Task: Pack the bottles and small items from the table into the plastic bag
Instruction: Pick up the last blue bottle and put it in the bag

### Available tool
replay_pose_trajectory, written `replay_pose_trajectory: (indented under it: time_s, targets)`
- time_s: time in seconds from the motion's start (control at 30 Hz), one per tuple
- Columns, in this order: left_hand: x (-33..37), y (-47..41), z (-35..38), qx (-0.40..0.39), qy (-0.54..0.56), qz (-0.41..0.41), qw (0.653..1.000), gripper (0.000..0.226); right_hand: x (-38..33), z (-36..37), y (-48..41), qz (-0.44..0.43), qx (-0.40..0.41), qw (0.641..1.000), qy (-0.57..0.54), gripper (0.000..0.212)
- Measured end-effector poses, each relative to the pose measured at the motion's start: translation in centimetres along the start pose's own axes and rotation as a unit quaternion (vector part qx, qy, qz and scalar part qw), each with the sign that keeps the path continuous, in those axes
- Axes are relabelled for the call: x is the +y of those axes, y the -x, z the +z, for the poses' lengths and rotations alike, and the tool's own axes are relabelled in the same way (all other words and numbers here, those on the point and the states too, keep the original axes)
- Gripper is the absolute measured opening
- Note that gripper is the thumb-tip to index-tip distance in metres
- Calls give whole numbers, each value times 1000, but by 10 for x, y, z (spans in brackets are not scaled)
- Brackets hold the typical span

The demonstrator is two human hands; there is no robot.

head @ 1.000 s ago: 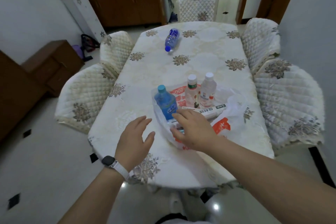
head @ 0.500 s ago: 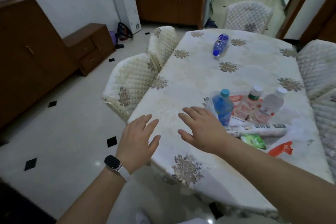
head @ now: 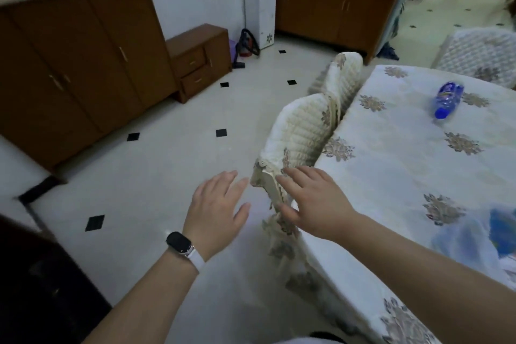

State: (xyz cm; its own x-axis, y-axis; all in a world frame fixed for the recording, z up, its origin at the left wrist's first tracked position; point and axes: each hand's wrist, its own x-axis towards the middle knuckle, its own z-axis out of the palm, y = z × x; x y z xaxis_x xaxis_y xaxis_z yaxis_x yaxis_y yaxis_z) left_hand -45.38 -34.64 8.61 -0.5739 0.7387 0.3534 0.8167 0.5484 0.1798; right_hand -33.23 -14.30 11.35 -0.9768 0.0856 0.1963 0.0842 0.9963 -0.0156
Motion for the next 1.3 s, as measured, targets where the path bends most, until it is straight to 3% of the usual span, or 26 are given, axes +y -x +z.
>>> replay_pose_trajectory:
  time_s: [0.27,0.57,0.97,1.3]
  targets:
    - [-98,-18,-3,0,-21,-51,998,46,-33,39,-113,-58,-4,998,-22,54]
    - [-231,-105,9,-67,-80,-99,990,49,-37,108,-296,-86,0,994,-68,54]
    - [-341,-278,9,-56,-98,-64,992,49,3,105,-481,-75,55,994,-58,54]
    - [-466,-408,73,-32,-23,18,999,46,47,151,-609,17,62,998,7,52]
